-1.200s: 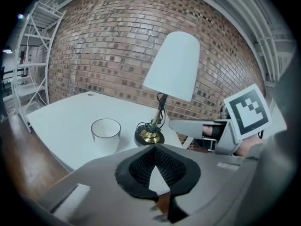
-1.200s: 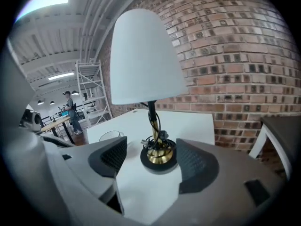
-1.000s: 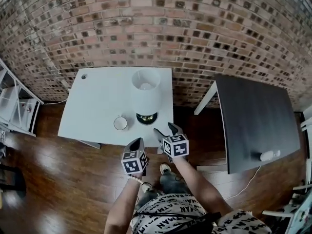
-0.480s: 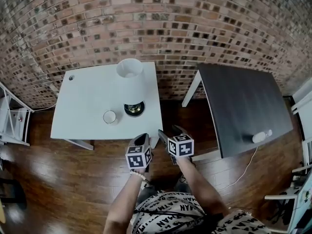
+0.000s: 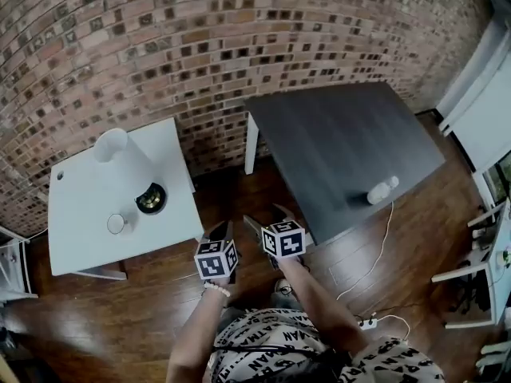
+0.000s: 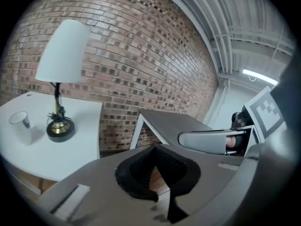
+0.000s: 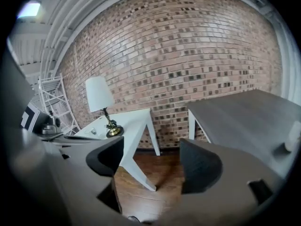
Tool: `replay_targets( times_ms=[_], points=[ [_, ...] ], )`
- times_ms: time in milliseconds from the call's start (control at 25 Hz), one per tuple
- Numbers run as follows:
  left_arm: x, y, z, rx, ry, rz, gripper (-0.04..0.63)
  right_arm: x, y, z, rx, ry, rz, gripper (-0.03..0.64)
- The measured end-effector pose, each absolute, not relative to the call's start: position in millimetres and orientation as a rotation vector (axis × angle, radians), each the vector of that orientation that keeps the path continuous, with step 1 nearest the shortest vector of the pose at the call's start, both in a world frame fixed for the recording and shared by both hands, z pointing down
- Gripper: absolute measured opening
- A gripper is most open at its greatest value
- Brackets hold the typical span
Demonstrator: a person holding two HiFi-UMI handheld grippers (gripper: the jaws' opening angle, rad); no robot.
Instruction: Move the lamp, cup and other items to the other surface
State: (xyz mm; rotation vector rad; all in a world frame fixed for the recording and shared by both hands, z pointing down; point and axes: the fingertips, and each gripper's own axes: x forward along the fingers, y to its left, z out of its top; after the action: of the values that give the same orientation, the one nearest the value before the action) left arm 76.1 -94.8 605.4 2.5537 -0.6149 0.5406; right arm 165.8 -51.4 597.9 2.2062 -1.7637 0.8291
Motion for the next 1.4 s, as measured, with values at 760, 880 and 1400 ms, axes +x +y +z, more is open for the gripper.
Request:
replay_targets(
  times_ms=[760,880,1400],
  points=[
    [366.1,102.9,607.1,2.724,-0.132,0.674,0.002,555.0,263.1,585.0,2.75,-0.974,0.785,0.385],
    [383.5,116.8,607.7,2.735,-0.099,0.698,0.002,583.9,276.0,590.8,2.725,-0.936,0.79,0.382],
    [391.8,111.5,614.0,2.734,-0.141,0.751,0.002,624.3,258.5,605.6,2.613,-0.941,0.779,0.256]
  ],
)
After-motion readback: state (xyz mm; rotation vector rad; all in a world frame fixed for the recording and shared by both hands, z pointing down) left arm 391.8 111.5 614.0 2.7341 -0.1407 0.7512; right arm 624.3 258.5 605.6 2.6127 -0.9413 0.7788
